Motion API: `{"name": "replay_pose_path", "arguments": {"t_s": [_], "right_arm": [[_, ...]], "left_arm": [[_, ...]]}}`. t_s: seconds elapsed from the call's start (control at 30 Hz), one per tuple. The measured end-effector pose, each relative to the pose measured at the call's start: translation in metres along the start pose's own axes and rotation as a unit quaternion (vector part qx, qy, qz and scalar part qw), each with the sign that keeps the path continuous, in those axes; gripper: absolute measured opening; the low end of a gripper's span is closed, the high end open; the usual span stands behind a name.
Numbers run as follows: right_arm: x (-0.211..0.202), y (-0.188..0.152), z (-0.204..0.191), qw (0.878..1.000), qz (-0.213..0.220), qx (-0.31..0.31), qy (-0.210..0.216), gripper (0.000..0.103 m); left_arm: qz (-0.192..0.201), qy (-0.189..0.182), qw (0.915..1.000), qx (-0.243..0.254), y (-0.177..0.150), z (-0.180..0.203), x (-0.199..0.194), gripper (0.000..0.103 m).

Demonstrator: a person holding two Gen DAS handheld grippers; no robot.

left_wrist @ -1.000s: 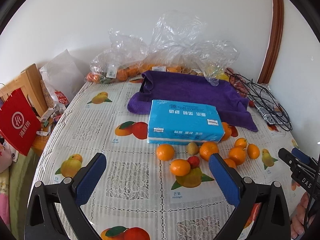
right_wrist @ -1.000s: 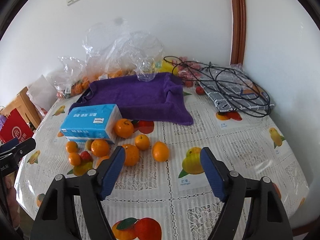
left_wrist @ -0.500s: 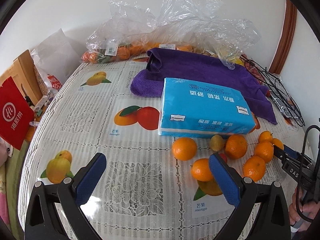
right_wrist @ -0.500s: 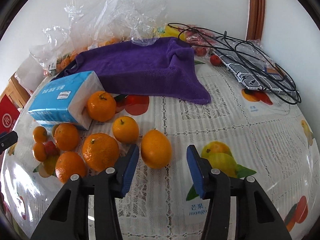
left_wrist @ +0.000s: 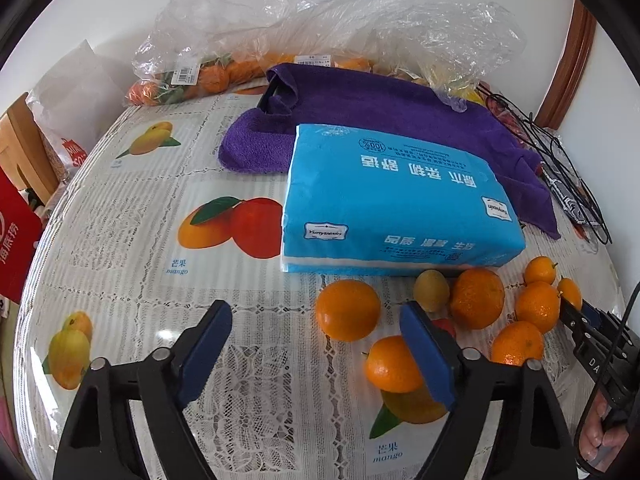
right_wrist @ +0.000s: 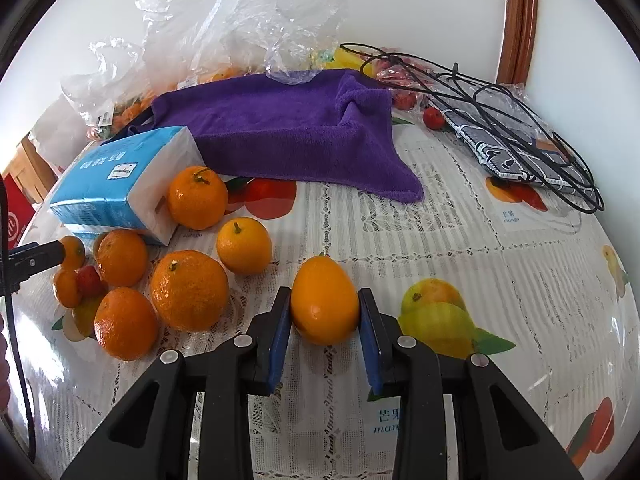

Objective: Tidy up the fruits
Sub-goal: 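Grasp an orange with the right gripper while the left gripper grasps another orange, then carry both held oranges over the tissue pack onto the purple towel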

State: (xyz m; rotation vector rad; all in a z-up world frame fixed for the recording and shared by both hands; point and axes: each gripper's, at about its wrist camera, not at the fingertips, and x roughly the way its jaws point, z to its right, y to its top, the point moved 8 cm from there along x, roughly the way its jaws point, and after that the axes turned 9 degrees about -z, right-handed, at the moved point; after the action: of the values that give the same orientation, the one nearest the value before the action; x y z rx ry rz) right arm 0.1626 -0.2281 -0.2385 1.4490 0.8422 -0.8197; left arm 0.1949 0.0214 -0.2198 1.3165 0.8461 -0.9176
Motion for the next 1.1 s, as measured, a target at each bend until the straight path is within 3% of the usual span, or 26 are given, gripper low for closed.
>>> {"name": "replay_pose_path", "arguments": {"t_s": [0.03,0.23,0.37,0.73,1.1], "right_arm": [[0.000,0.000,0.000,1.000,0.001,0.001,0.001,0.032],[0.000,0.000,-0.001,1.000,0.001,-0.003,0.004,0.032],[0.000,0.001,-0.001,1.000,-0.005,-0.004,0.007,0.032],[-0.023,0.003,-0.003,1.000,0.007,-0.008,-0.002,0.032],[-0.069,0.013,-0.030,0.999,0.032,-0.027,0.017,0.032]], "left_arm": [[-0.007,-0.003,1.0000,-0.001,0.000,0.001,0.004,0.073],[-0.016,-0.024,0.9995,-0.010,0.002,0.002,0.014,0.058],[-0.018,-0.036,0.9992,0.005,0.003,0.009,0.015,0.034],[-0.017,-0.055,0.9984,0.001,0.002,0.007,-0.002,0.034],[0.026,-0.054,0.9982,0.005,0.003,0.007,-0.056,0.034]]}}
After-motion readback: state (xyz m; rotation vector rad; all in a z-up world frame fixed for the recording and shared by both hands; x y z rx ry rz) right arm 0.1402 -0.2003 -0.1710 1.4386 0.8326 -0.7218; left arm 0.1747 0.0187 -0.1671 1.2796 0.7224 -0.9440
